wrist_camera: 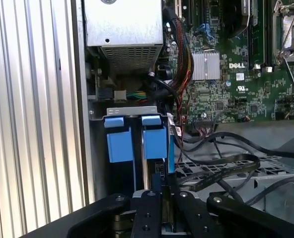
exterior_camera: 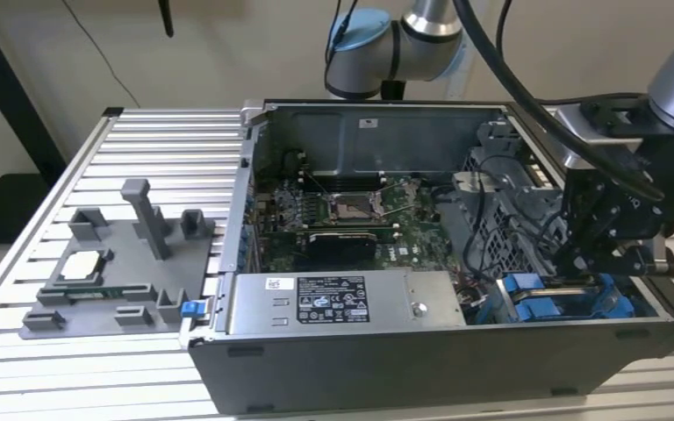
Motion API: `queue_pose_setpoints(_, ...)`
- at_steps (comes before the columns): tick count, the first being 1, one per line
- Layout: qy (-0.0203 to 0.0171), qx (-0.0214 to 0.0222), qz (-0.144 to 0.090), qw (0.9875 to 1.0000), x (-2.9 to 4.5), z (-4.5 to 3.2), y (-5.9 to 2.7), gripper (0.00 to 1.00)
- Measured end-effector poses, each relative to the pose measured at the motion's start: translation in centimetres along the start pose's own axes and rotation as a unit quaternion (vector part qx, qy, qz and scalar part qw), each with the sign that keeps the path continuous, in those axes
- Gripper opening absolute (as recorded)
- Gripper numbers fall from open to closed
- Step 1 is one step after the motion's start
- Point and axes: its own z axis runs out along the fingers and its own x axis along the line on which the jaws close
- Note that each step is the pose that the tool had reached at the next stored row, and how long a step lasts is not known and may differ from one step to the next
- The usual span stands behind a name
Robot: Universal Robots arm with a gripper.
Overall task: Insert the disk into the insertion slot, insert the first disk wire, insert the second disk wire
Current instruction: 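Insert the second disk wire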
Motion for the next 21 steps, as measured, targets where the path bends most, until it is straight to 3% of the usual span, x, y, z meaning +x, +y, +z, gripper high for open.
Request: queue_pose_setpoints(21, -0.0001, 0.0045, 0.0, 1.0, -0.32, 0.7, 0.01, 0.0)
